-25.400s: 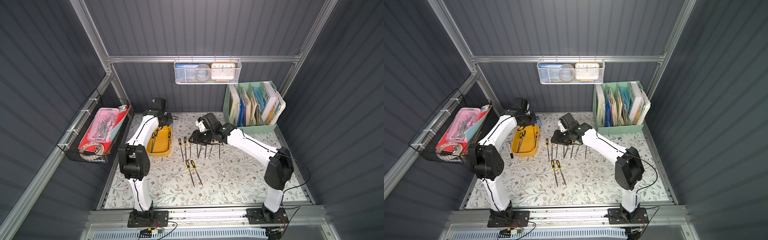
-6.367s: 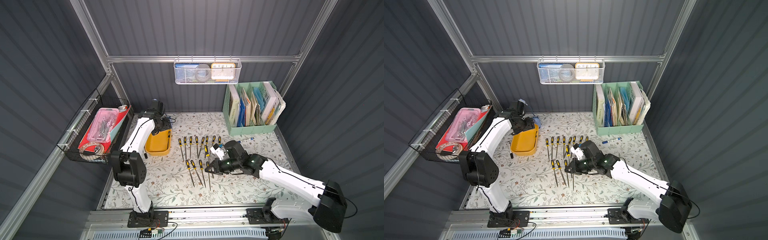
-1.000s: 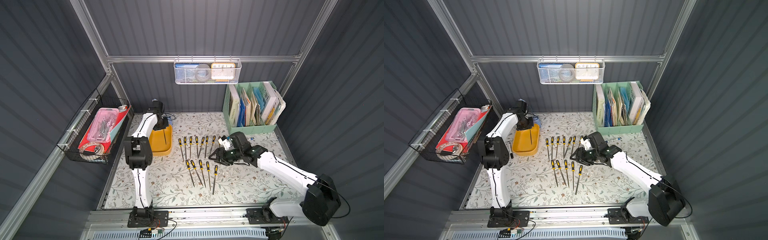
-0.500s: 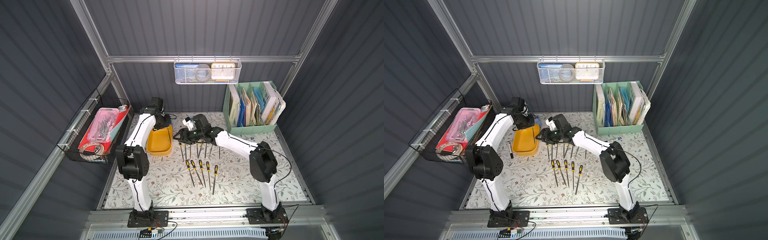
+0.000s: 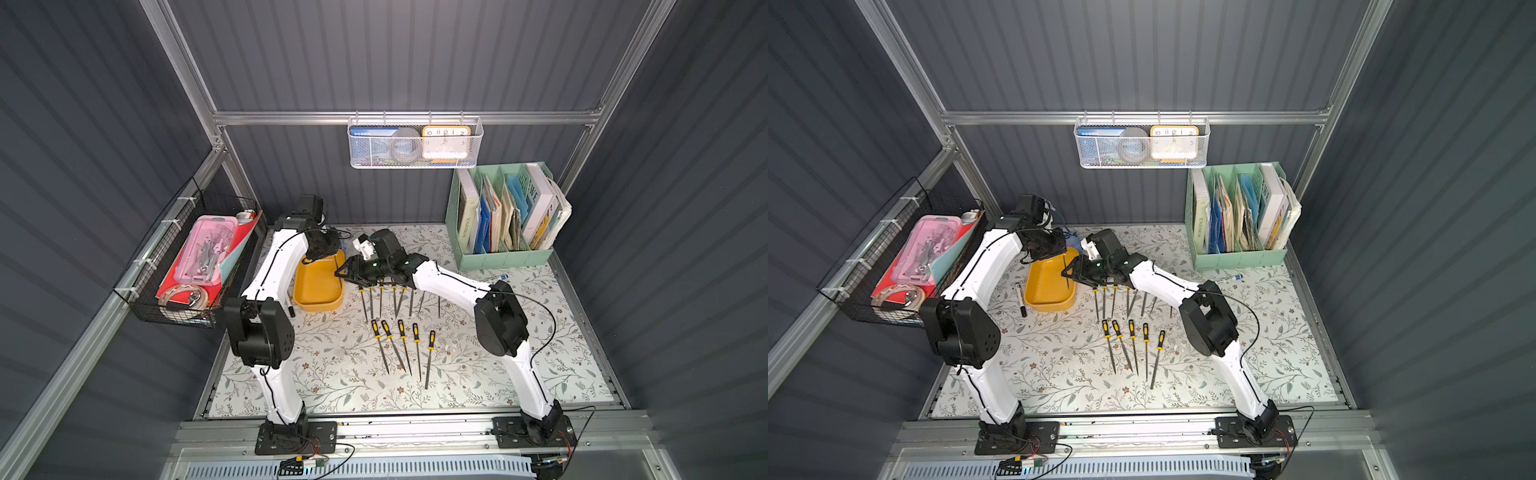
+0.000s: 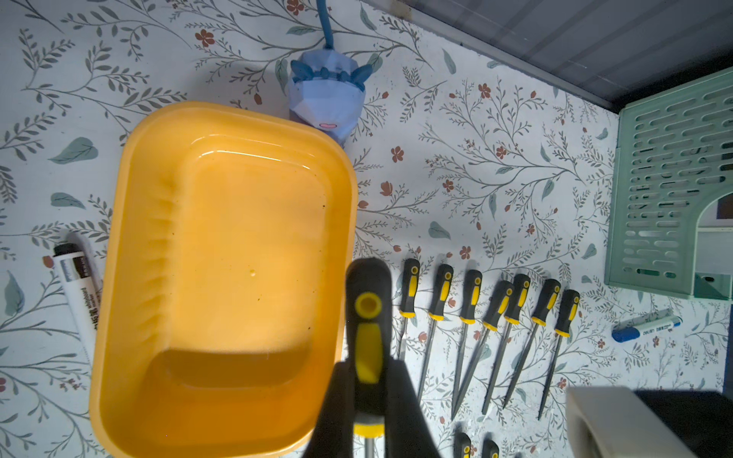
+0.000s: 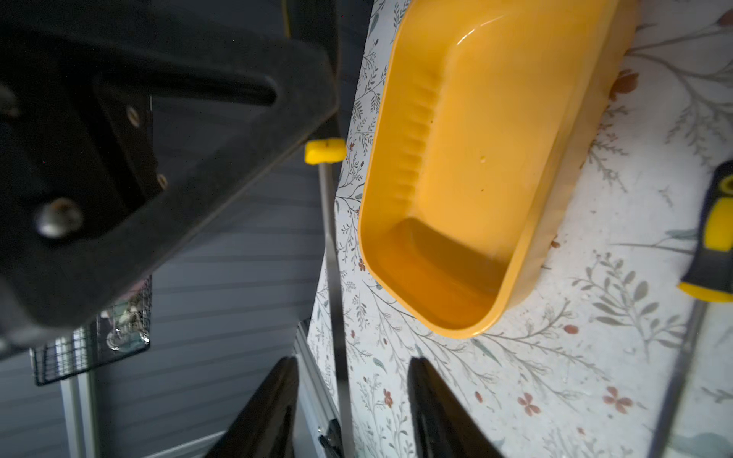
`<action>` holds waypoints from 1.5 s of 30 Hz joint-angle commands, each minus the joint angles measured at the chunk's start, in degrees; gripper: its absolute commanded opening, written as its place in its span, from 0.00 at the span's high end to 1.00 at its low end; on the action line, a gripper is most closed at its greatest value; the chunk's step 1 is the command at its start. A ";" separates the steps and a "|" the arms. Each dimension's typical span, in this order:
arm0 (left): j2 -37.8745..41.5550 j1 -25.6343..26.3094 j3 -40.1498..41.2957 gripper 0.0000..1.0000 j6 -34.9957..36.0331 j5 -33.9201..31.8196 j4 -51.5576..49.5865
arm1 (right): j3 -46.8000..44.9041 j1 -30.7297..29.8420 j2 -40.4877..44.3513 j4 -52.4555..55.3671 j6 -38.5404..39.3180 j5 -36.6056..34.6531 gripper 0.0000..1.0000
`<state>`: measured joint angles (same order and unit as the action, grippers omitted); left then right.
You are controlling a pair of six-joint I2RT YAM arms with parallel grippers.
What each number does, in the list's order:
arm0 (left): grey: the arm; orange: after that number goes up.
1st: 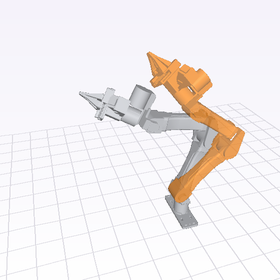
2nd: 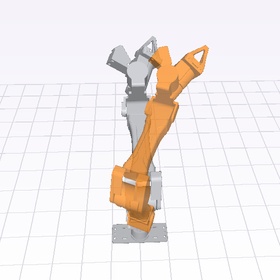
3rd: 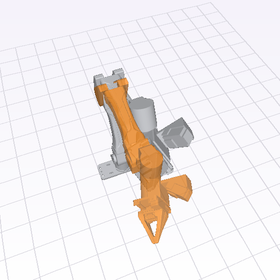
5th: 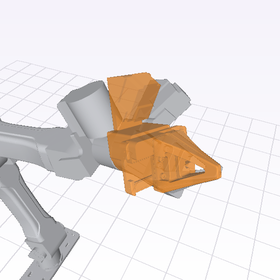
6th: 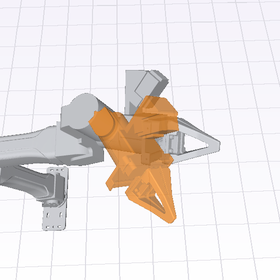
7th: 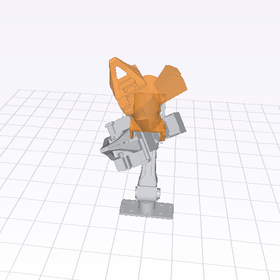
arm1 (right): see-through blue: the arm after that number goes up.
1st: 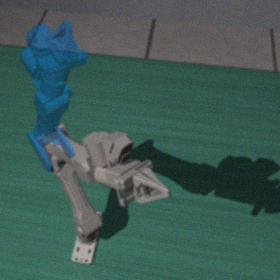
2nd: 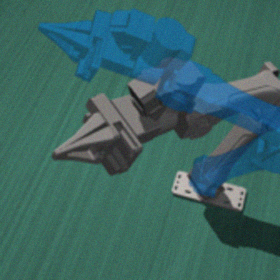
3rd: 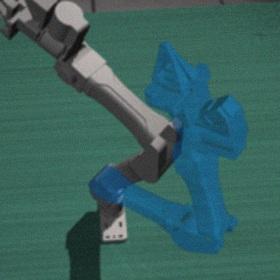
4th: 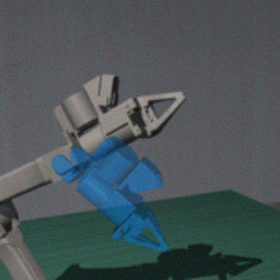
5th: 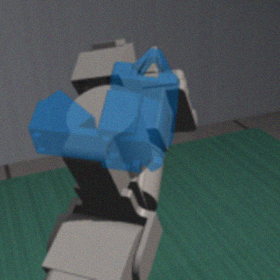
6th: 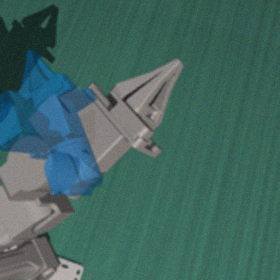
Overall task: Take the file tool out of the storage box
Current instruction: Pick up the file tool from the storage box, then place the file tool at the center of the board.
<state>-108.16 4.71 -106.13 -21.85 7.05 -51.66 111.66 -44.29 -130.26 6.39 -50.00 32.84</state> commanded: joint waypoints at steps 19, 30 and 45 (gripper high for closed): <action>2.91 0.21 0.92 0.72 -2.01 0.56 -0.43 | 2.35 -0.81 -1.25 -1.70 -1.72 0.96 1.00; 2.41 0.12 -6.60 0.00 -1.26 -1.22 0.91 | -21.76 1.67 26.98 8.78 7.44 0.75 1.00; 13.13 -0.84 14.56 0.00 1.81 -8.45 24.91 | -80.31 5.26 81.74 13.54 -3.87 -16.94 1.00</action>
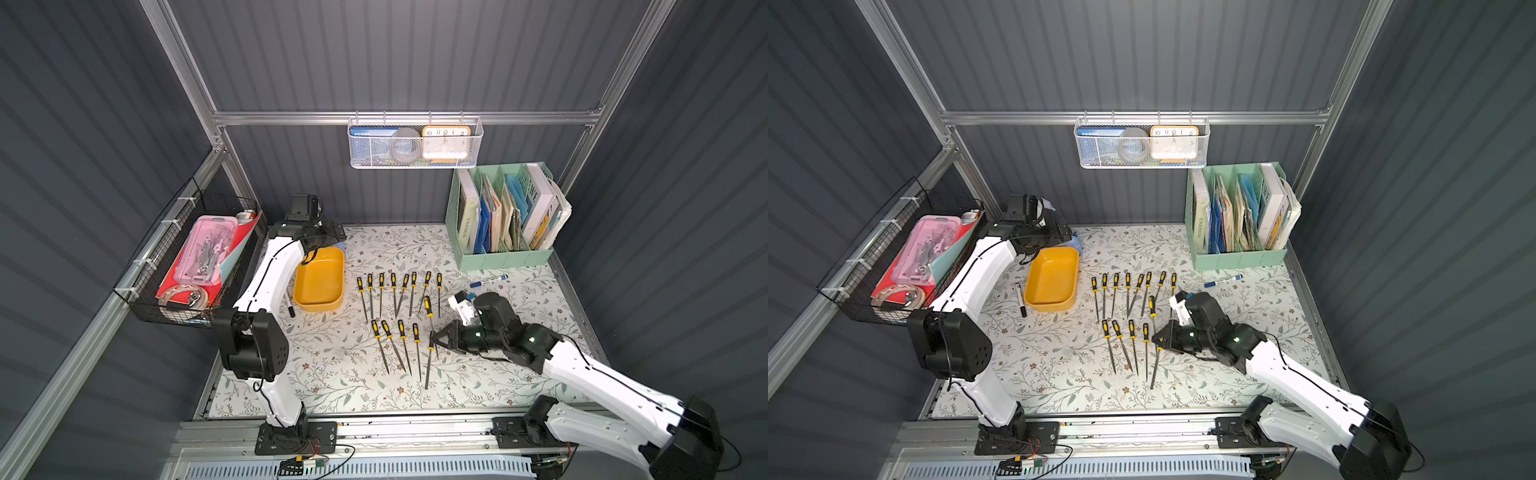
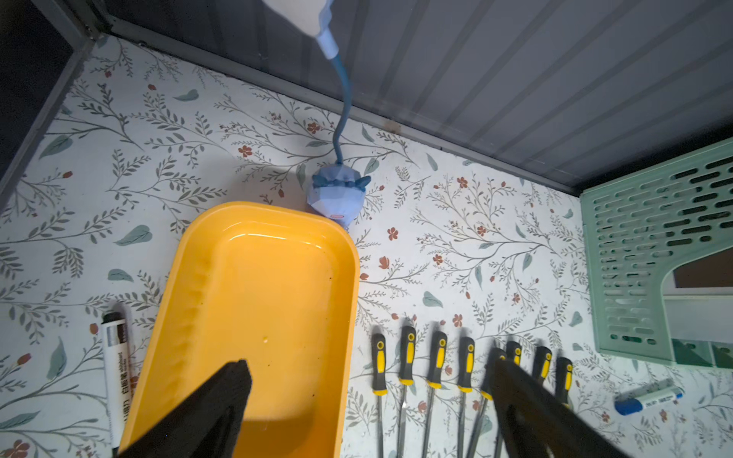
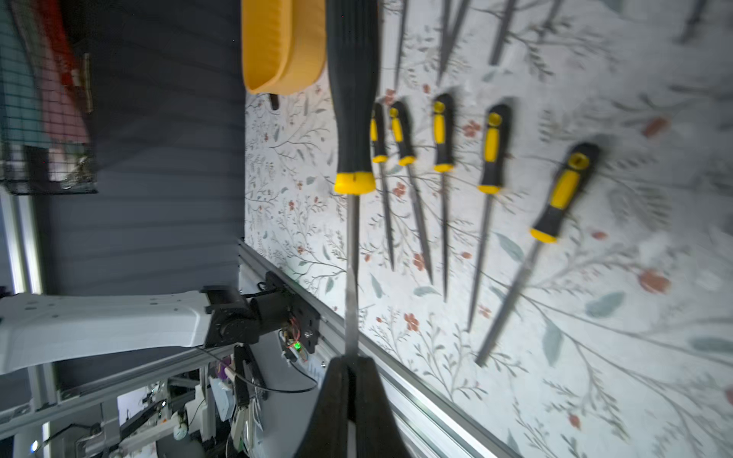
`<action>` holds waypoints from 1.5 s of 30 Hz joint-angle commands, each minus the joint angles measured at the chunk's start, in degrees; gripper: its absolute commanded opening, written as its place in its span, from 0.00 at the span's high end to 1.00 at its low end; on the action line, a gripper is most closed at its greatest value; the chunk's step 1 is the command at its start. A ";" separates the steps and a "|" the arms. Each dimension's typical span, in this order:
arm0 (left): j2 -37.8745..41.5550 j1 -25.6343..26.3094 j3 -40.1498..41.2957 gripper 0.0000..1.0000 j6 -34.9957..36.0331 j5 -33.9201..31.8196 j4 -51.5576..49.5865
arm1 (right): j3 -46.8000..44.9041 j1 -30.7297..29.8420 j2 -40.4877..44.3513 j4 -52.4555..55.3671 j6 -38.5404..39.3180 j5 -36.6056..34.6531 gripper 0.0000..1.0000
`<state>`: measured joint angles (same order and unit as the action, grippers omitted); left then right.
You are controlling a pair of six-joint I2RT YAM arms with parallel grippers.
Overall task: Take the file tool out of the storage box
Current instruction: Place the file tool at the center of the board.
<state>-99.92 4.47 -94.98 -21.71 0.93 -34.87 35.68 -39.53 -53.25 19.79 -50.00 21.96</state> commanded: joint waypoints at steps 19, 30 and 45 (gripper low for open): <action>12.89 -0.87 22.48 0.00 1.93 -7.19 18.53 | -18.17 6.51 1.34 -8.95 -3.39 -2.58 1.00; 17.56 -0.95 31.62 0.00 3.89 -10.18 26.80 | -18.99 10.85 -5.91 -12.67 -1.69 -0.20 0.82; 23.81 -5.25 47.94 0.00 12.00 -14.60 50.75 | -1.38 15.16 -3.06 8.14 10.87 -7.15 0.21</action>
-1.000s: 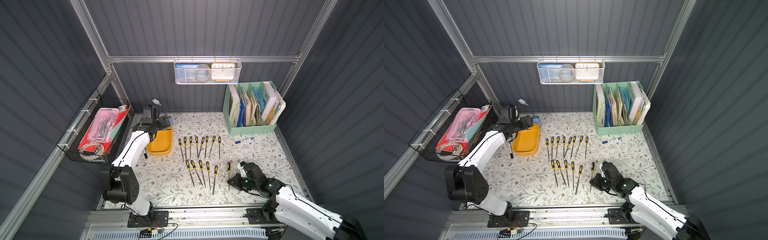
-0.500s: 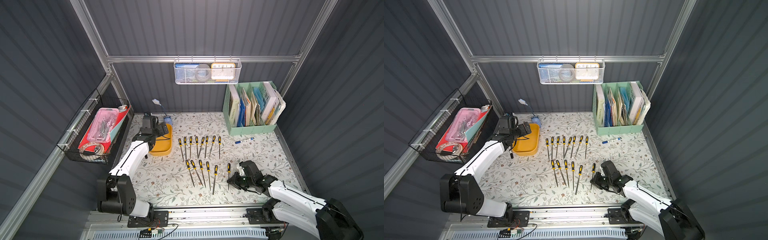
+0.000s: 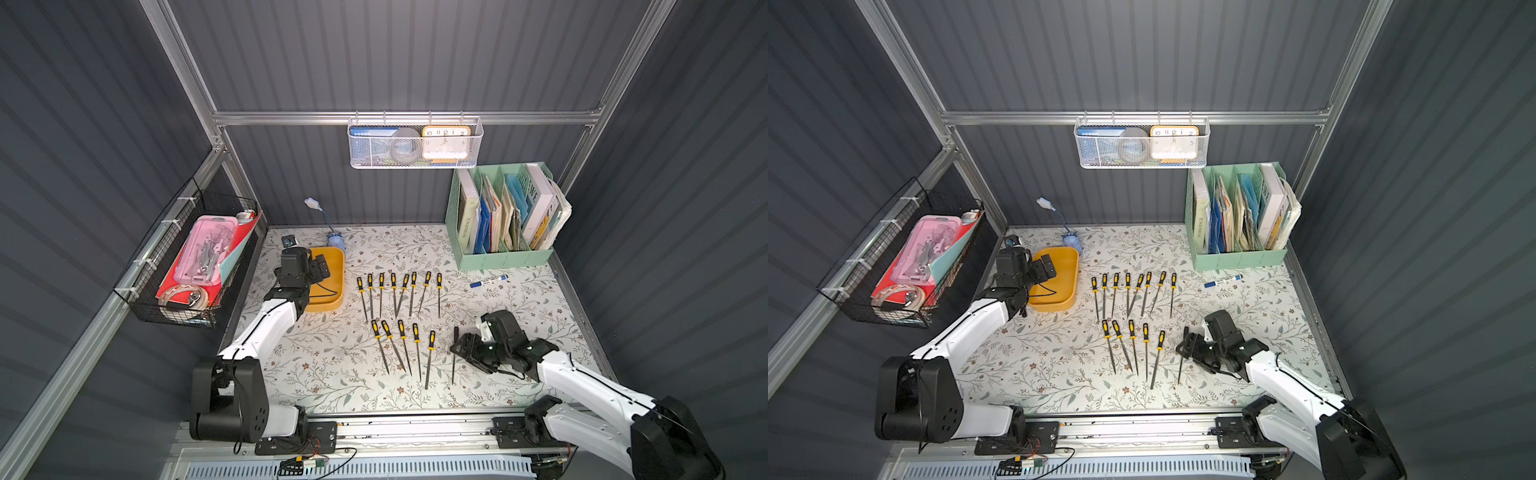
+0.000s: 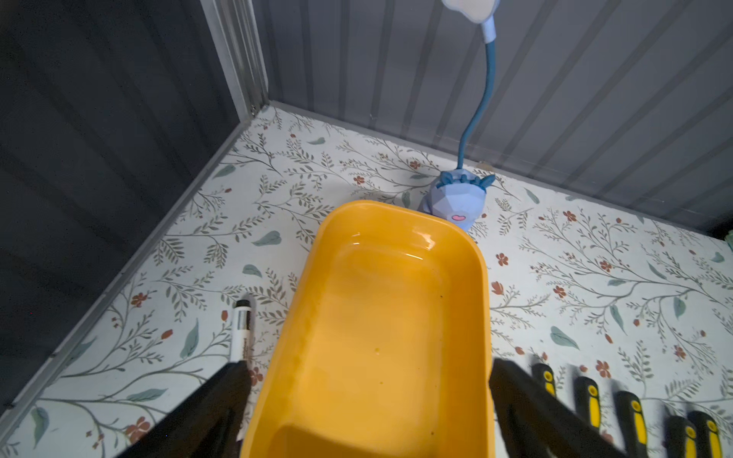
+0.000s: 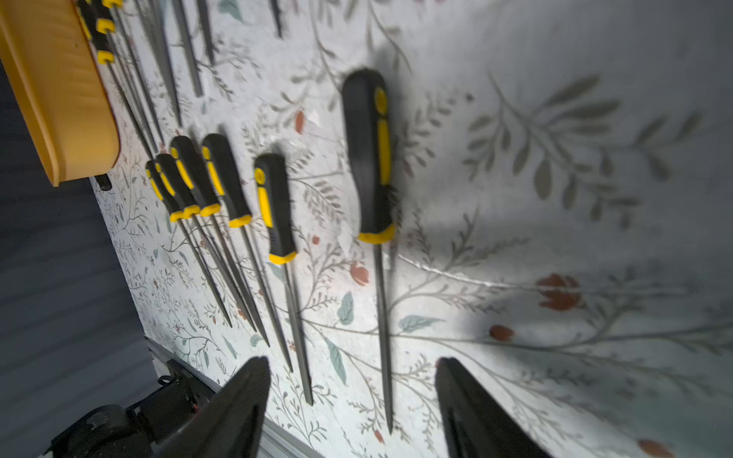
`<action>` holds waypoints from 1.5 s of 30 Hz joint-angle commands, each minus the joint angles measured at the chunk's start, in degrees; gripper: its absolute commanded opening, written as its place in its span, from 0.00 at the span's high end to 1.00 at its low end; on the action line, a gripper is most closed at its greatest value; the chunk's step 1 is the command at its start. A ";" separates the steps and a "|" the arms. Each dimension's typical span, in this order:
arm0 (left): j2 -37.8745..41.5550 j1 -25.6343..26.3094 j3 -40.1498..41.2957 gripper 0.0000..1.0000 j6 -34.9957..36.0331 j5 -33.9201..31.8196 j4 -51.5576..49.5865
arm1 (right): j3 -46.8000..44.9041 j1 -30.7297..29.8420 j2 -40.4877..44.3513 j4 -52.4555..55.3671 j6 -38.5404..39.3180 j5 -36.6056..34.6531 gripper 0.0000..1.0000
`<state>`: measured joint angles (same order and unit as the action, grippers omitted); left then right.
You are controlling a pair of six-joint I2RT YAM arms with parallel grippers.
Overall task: Take the file tool out of the storage box
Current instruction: Place the file tool at the center of the board, then reset both arms
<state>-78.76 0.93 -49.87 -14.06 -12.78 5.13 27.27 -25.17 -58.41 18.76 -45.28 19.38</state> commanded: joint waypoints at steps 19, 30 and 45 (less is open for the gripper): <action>-8.01 -6.11 17.98 0.00 7.30 10.73 48.77 | -1.45 9.01 3.45 -26.88 41.74 -47.94 0.01; -15.46 -6.21 19.90 0.00 9.47 11.99 58.42 | -3.85 18.59 -23.25 -62.17 46.92 -36.66 0.01; -18.93 -6.20 22.01 0.00 7.74 7.86 65.32 | -6.39 22.90 -31.22 -74.90 43.23 -32.78 0.01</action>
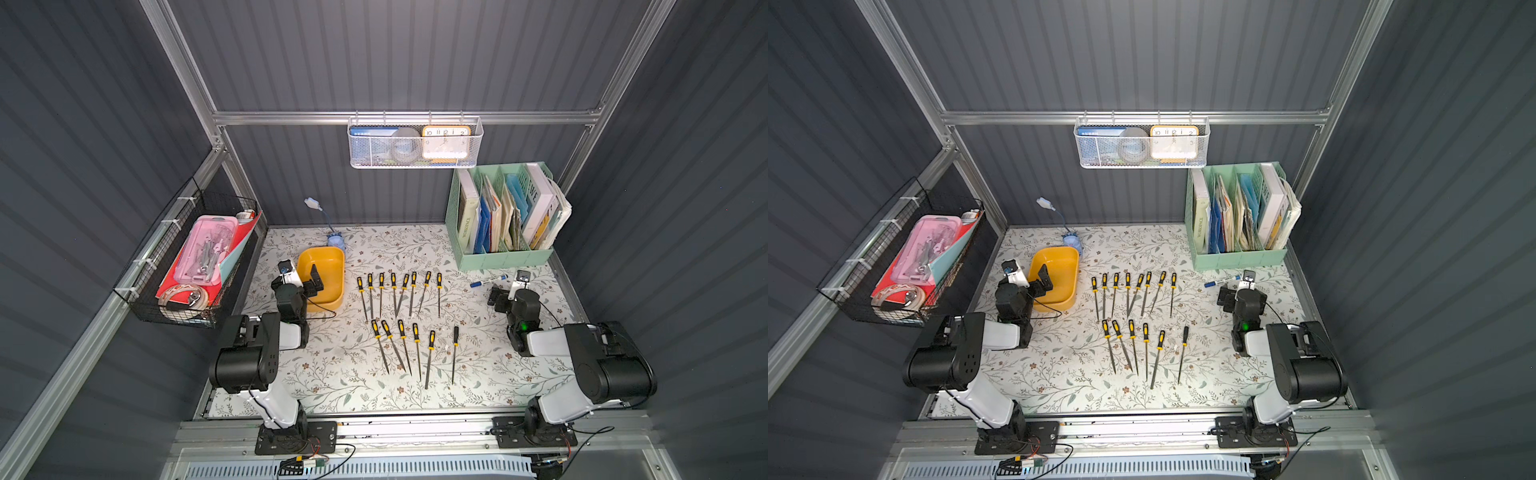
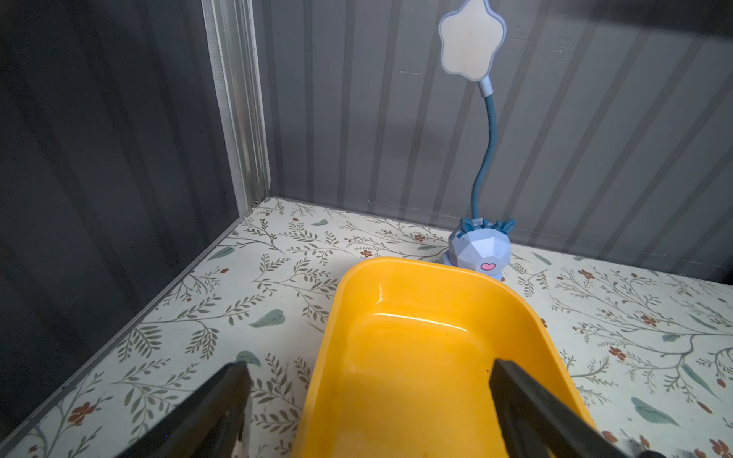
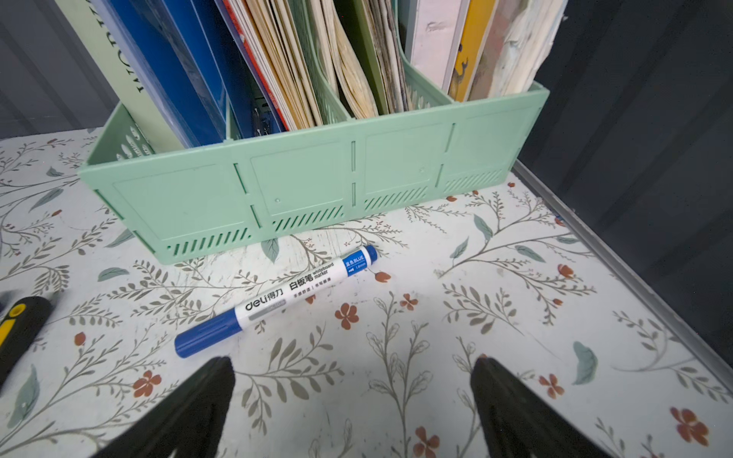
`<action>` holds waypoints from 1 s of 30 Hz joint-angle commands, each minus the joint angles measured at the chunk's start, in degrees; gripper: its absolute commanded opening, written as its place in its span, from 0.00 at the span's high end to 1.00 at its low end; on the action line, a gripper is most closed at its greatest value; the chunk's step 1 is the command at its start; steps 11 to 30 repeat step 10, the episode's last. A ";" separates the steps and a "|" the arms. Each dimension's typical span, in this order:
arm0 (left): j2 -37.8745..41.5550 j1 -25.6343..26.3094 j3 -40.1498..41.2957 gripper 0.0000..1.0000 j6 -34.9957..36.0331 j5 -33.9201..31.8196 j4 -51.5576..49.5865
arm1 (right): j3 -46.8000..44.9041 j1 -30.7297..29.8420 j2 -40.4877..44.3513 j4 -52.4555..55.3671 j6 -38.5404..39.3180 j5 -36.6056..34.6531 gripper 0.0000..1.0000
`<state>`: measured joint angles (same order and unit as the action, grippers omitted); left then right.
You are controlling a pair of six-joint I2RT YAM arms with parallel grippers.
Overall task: Take the file tool out of the storage box
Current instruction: Reset both arms
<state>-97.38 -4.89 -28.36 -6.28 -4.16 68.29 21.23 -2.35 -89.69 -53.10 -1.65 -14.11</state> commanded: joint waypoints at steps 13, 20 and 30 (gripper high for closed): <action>-0.19 -0.39 0.50 0.00 -0.04 -0.76 1.99 | 0.00 0.15 -0.22 -2.49 -0.39 0.99 0.01; -0.19 -0.39 0.50 0.00 -0.04 -0.76 1.99 | 0.00 0.15 -0.22 -2.49 -0.39 0.99 0.01; -0.19 -0.39 0.50 0.00 -0.04 -0.76 1.99 | 0.00 0.15 -0.22 -2.49 -0.39 0.99 0.01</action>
